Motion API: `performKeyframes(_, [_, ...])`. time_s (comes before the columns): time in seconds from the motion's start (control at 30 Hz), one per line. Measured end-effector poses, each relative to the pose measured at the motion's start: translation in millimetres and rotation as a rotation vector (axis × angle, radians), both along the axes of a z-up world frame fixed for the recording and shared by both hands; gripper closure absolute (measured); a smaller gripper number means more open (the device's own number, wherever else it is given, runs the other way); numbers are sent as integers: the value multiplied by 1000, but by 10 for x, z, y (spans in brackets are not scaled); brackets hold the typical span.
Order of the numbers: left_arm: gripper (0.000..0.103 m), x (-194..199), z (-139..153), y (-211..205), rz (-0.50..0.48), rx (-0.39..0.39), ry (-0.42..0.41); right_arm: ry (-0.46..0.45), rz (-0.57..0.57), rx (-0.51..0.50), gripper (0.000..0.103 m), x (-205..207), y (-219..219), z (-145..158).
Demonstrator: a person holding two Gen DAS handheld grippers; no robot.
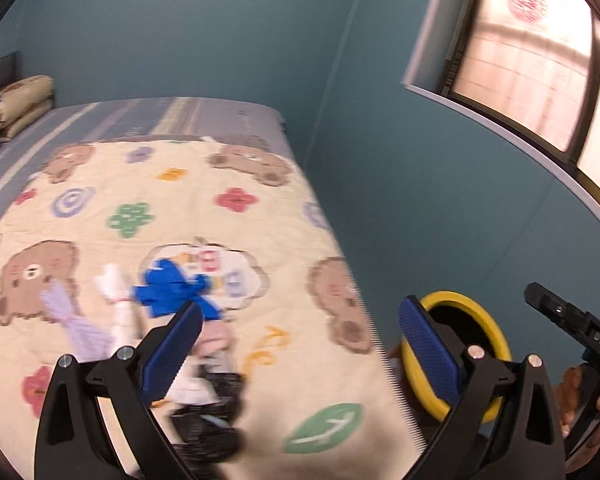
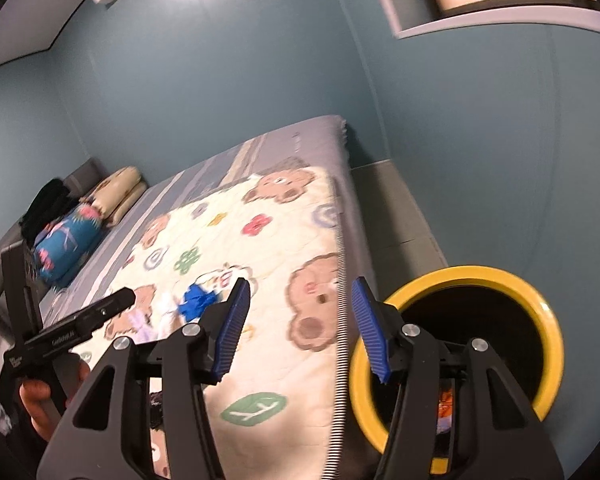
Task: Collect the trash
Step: 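Move both tools back over the remaining trash on the bed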
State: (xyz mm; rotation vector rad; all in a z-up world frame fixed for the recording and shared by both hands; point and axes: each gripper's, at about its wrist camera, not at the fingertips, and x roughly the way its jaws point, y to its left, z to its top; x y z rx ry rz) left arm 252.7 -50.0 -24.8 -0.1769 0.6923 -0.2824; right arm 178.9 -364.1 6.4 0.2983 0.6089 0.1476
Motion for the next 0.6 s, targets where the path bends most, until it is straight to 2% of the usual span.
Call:
performKeyframes(0.37, [8,1,-84,1058,187,64,34,28,147,-47,52,174,801,-41])
performKeyframes(0.6, [8,85,-283,1493,266,74,83,60,217,-74,52,338,1221,-163])
